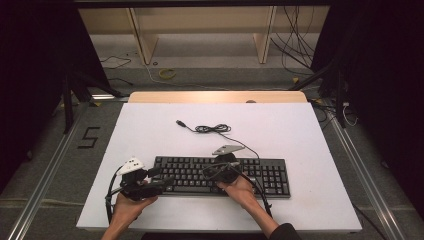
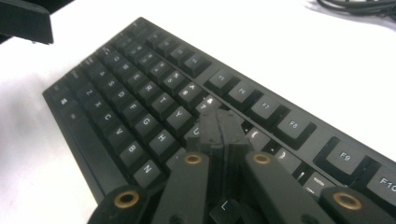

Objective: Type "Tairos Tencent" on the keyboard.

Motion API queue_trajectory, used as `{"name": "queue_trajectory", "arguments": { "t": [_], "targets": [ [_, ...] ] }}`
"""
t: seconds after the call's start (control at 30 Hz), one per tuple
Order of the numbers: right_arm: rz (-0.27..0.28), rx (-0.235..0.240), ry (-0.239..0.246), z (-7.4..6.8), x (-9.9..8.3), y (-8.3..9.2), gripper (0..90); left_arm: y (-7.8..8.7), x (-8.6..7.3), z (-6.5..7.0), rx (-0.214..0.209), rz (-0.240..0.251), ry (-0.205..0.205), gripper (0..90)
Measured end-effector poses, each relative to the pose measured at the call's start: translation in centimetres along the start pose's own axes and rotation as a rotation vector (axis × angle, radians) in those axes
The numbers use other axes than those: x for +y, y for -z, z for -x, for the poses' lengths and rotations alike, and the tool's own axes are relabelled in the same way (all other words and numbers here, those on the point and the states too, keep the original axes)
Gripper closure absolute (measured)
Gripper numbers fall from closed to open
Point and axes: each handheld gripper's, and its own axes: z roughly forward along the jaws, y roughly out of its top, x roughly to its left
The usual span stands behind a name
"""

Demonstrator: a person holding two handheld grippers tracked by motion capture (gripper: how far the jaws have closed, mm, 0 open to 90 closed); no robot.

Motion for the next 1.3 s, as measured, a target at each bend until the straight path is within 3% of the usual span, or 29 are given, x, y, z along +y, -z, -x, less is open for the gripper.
{"name": "queue_trajectory", "arguments": {
  "t": [0.23, 0.47, 0.67, 1.0, 1.3],
  "targets": [
    [0.034, 0.013, 0.000, 0.0, 0.0, 1.2, 88.7, -0.2, 0.1, 0.0, 0.002, -0.002, 0.001, 29.3],
    [0.059, 0.062, 0.013, 0.1, -0.6, 2.5, 63.7, -1.1, 0.5, 0.0, 0.006, -0.017, -0.011, 35.1],
    [0.080, 0.075, 0.022, -0.1, -1.0, 3.6, 48.1, -1.8, 0.7, 0.0, 0.012, -0.034, -0.019, 48.4],
    [0.104, 0.063, 0.024, 0.1, -1.8, 4.8, 39.4, -3.8, 1.4, 0.0, 0.020, -0.083, -0.054, 70.1],
    [0.112, 0.059, 0.020, 0.4, -2.5, 5.5, 36.6, -5.3, 1.6, -0.1, 0.025, -0.120, -0.066, 84.4]
  ]
}}
